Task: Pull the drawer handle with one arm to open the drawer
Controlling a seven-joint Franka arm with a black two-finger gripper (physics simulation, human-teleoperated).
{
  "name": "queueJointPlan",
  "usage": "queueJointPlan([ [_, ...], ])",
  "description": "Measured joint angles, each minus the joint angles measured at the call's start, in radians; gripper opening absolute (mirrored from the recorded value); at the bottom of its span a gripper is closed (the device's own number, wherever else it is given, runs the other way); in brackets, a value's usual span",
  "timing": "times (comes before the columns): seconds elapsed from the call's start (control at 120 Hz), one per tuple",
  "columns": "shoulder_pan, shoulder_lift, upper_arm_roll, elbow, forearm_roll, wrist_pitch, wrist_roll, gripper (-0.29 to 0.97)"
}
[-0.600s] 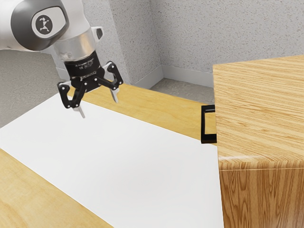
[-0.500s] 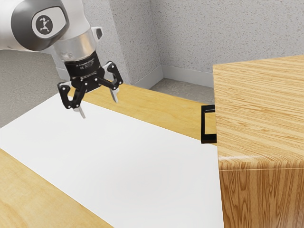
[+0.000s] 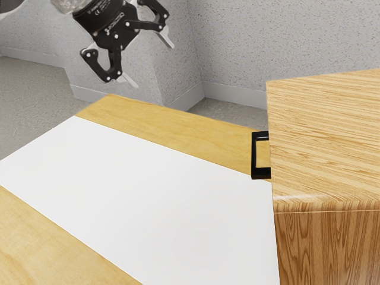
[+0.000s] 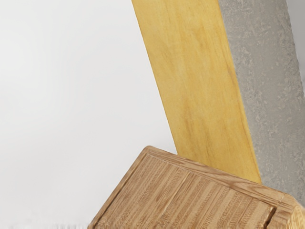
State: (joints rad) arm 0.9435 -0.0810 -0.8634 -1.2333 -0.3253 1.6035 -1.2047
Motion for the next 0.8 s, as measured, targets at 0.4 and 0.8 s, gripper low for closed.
queueJointPlan([
  [0.4,0.044,0.231,-0.344,0.05,0.24,0.16,0.008,0.68],
  [0.8,0.684,0.561,-1.205,-0.241,0.632,0.235,-0.091,0.67],
])
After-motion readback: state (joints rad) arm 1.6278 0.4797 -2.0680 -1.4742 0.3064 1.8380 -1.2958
